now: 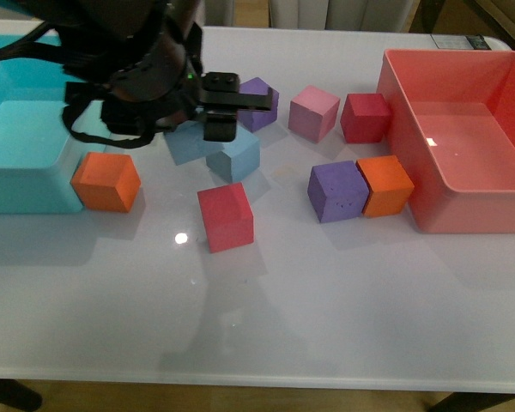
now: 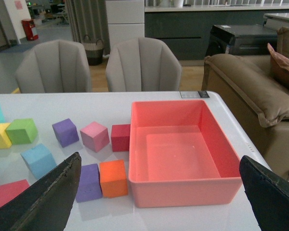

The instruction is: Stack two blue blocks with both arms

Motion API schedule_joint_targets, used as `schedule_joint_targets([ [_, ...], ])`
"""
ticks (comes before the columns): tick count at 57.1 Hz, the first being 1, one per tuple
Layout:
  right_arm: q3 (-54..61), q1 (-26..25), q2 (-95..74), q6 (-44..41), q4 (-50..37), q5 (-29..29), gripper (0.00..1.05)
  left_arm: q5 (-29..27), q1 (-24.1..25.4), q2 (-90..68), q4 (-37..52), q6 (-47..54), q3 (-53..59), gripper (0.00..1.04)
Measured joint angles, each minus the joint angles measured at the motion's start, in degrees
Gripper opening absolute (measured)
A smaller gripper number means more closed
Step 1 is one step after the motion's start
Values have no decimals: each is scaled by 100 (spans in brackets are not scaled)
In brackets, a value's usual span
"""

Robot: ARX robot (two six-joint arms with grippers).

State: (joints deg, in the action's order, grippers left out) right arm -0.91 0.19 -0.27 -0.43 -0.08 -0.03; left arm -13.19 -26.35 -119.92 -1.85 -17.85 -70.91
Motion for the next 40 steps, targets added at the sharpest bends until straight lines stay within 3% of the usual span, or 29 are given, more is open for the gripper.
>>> schedule_joint_targets([
  [22, 0, 0, 0, 0, 0, 0, 96, 234, -264, -1438, -612, 791, -1928, 45],
  [40, 0, 0, 0, 0, 0, 0, 96, 57, -37, -2000, -1029, 920, -2780, 43],
])
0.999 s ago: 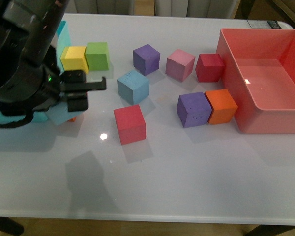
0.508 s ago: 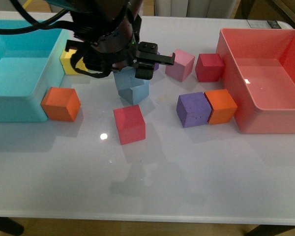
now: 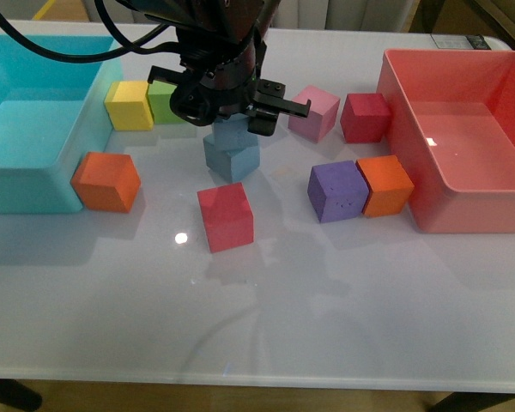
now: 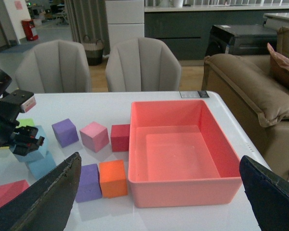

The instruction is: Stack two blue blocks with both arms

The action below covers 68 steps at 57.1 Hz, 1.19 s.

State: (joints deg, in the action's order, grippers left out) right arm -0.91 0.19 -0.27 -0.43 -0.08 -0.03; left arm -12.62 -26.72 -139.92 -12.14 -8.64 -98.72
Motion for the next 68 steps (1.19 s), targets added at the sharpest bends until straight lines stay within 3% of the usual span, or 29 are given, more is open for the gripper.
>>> schedule_joint_targets([
  [17, 0, 0, 0, 0, 0, 0, 96, 197, 149, -149, -22, -42, -105, 43],
  [20, 0, 0, 0, 0, 0, 0, 96, 236, 118, -177, -22, -48, -122, 47],
  [27, 0, 0, 0, 2, 0, 2, 96, 282, 57, -188, -63, -59, -144, 75],
  [36, 0, 0, 0, 0, 0, 0, 96, 297, 48, -190, -52, -85, -142, 98],
  [51, 0, 0, 0, 0, 0, 0, 96, 380, 92, -87, 229, -216, 184, 96],
  [68, 0, 0, 0, 2, 0, 0, 96, 651, 258, 997, 1021, -463, 1429, 96],
])
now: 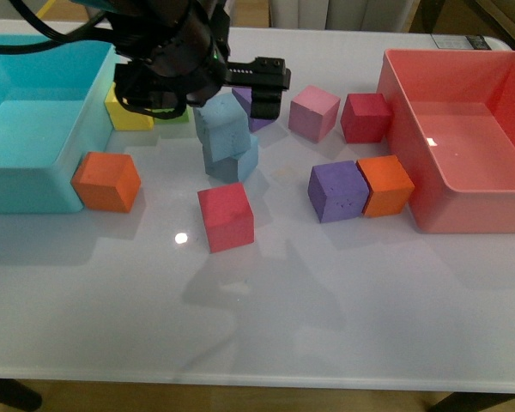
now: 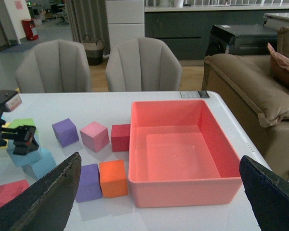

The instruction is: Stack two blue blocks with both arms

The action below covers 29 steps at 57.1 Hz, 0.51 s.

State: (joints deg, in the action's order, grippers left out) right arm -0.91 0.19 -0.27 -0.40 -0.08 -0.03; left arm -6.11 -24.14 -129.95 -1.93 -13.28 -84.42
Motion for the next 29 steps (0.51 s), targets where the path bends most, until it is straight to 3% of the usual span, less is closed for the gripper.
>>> schedule_joint_targets([
  [29, 0, 0, 0, 0, 0, 0, 96, 592, 573, 2944, 1709, -223, 3359, 96],
])
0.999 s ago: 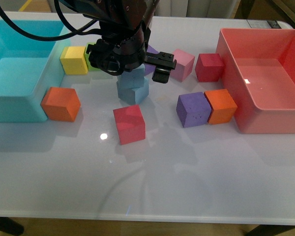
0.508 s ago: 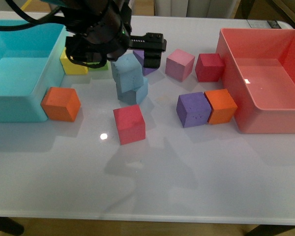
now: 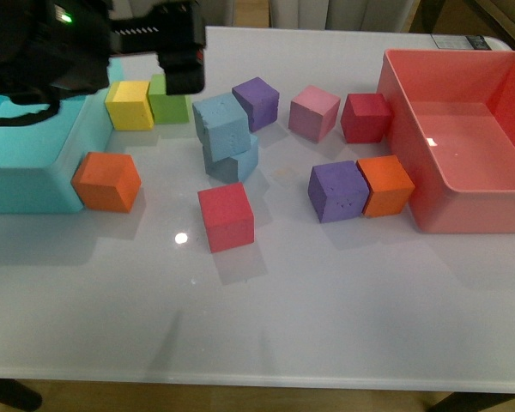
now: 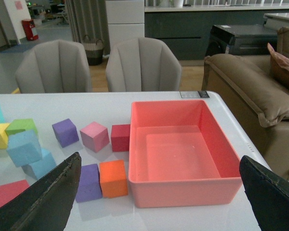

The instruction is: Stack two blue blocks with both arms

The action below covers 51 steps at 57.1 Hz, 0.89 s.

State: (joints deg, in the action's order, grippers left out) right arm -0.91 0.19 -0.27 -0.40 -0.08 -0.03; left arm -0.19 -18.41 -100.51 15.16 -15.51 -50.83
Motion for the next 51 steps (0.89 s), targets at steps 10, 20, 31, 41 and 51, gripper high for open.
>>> schedule_joint_targets([
  [10, 0, 0, 0, 0, 2, -4, 96, -1325, 496, 494, 4645, 1196, 2317, 63],
  [20, 0, 0, 0, 0, 2, 4, 96, -933, 859, 1657, 5184, 1440, 3397, 23],
  [31, 0, 0, 0, 0, 2, 4, 96, -680, 1104, 2509, 4889, 1482, 4009, 2],
  [41, 0, 0, 0, -2, 2, 4, 96, -466, 1325, 3504, 4343, 1486, 4463, 2],
  [51, 0, 0, 0, -2, 4, 4, 96, -22, 1805, 4544, 3598, 1493, 4765, 2],
])
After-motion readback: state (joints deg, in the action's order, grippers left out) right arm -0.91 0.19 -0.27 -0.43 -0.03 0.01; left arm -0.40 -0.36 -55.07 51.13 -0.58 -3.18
